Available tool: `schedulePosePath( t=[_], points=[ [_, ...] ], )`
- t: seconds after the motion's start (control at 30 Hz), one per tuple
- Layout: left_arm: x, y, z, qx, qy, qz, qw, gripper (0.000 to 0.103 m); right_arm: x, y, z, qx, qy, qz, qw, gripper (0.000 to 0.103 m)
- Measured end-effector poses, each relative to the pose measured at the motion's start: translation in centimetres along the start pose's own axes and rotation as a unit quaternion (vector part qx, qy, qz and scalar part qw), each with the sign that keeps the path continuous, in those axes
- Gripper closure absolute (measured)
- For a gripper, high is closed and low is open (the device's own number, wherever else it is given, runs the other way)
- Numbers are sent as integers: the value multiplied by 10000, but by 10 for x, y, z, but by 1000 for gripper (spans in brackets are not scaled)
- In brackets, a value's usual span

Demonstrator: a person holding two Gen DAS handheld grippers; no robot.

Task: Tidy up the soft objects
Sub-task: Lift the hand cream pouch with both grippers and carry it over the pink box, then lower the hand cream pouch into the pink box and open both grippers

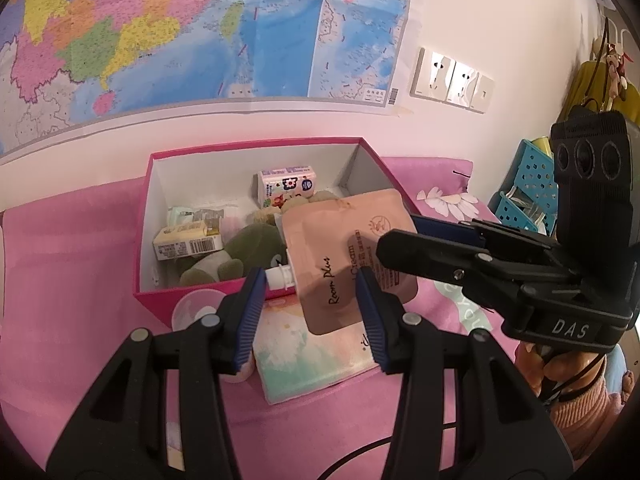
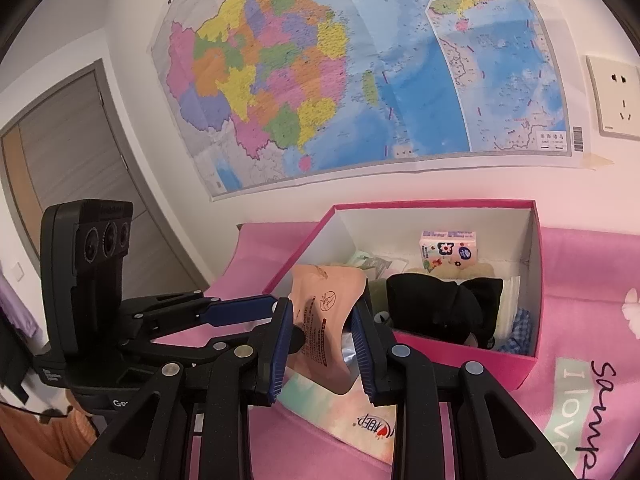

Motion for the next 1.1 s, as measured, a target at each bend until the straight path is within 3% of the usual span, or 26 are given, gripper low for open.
schedulePosePath(
  t=[1.1],
  points=[
    [-25, -25, -13, -12, -282, -50, 9996, 55, -30, -19, 19, -221, -70, -30, 9997, 73]
  ],
)
Point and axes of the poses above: each gripper's, at about its wrist camera, not at the fingertips, and x roughly against the way its jaws point, z to its right, y to its underside, the point moved 2 cm from there along -x, roughly the way its jaws point
